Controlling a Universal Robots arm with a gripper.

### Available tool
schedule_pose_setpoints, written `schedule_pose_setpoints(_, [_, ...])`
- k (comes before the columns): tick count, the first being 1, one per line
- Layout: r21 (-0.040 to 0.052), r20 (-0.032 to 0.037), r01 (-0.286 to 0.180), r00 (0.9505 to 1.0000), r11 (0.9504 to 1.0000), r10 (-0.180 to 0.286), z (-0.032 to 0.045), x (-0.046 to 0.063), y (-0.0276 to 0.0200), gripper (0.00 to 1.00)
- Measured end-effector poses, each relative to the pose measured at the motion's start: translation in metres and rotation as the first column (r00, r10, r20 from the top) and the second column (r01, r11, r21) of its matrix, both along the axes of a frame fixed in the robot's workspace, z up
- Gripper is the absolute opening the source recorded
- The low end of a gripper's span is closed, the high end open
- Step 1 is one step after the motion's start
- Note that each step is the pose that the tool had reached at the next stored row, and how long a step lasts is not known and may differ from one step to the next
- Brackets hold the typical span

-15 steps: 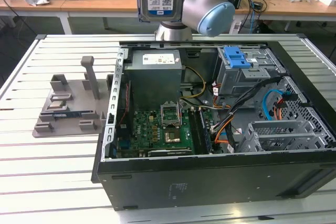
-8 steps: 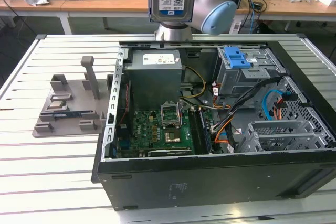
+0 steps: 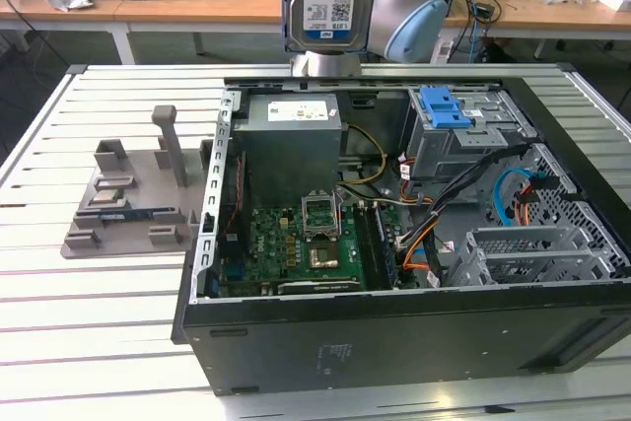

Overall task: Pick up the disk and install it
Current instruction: 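Pick up the disk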

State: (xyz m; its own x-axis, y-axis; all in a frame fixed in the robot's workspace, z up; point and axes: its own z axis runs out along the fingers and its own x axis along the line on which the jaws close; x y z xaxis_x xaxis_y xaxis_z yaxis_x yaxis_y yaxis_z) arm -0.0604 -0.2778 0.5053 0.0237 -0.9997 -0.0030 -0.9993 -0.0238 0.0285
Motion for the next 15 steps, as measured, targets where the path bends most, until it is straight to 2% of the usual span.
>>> schedule_pose_setpoints(4, [0.0000,-0.0002,0.000,1.0000,1.0000,0.000,-0.0002,0.001,-0.0116,0.37])
schedule_pose_setpoints(5, [0.0000,-0.0003,0.000,1.0000,1.0000,0.000,-0.0002,0.002,-0.0158,0.37])
schedule_pose_setpoints(15, [-0.0001,-0.0004,0.000,1.0000,1.0000,0.000,-0.0007,0.004,-0.0397,0.37])
